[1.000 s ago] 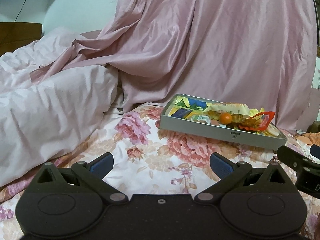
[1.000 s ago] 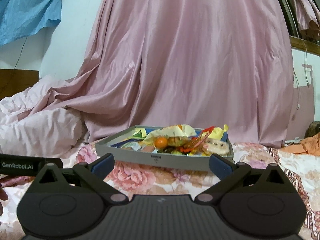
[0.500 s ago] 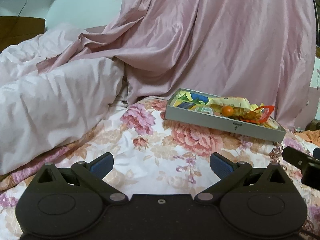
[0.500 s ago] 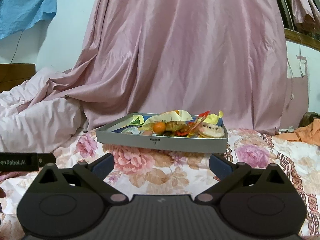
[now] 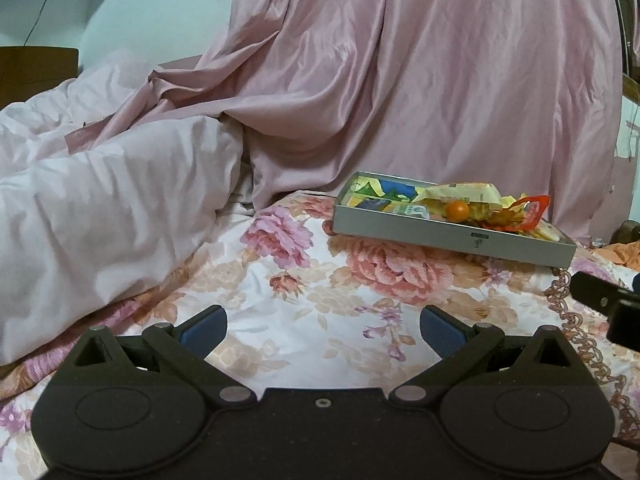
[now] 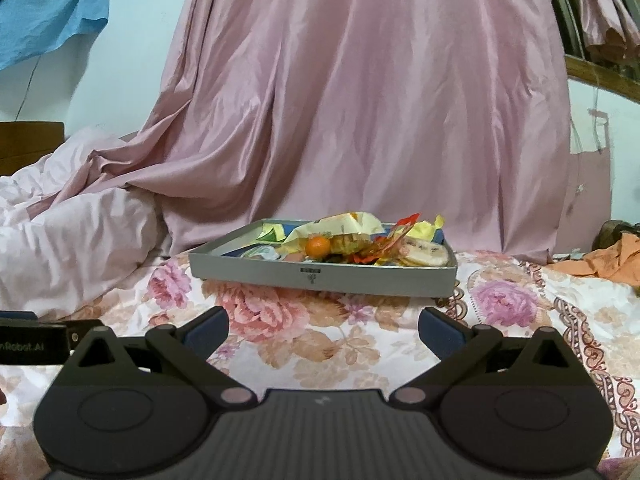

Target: Organize snacks

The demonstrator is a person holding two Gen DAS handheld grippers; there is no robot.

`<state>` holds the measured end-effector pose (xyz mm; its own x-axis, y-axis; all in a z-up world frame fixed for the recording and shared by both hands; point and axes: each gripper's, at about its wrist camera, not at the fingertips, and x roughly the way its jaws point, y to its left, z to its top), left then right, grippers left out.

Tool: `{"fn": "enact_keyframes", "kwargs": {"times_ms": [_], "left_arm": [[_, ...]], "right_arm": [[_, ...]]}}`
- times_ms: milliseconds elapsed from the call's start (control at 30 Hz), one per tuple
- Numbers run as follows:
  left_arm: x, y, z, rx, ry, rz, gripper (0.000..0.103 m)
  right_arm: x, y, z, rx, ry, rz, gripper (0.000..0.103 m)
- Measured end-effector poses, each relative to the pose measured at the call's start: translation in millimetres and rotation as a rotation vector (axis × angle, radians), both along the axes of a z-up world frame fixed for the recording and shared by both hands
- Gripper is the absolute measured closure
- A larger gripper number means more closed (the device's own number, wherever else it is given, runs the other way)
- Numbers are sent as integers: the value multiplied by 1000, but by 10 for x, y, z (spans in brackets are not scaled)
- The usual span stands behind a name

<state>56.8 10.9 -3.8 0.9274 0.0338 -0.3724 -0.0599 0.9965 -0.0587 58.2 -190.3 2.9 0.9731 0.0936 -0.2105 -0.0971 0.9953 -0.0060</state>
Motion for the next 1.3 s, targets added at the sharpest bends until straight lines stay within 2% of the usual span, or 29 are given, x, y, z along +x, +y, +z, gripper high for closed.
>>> {"fn": "enact_keyframes", "kwargs": {"times_ms": [600, 1300], "left_arm": [[-20, 36, -36, -11, -9, 11, 1], [-24, 39, -36, -13, -6, 10, 1]], "right_arm": [[42, 105, -80, -35, 42, 51, 0], [19, 158, -89, -63, 36, 79, 0]]}}
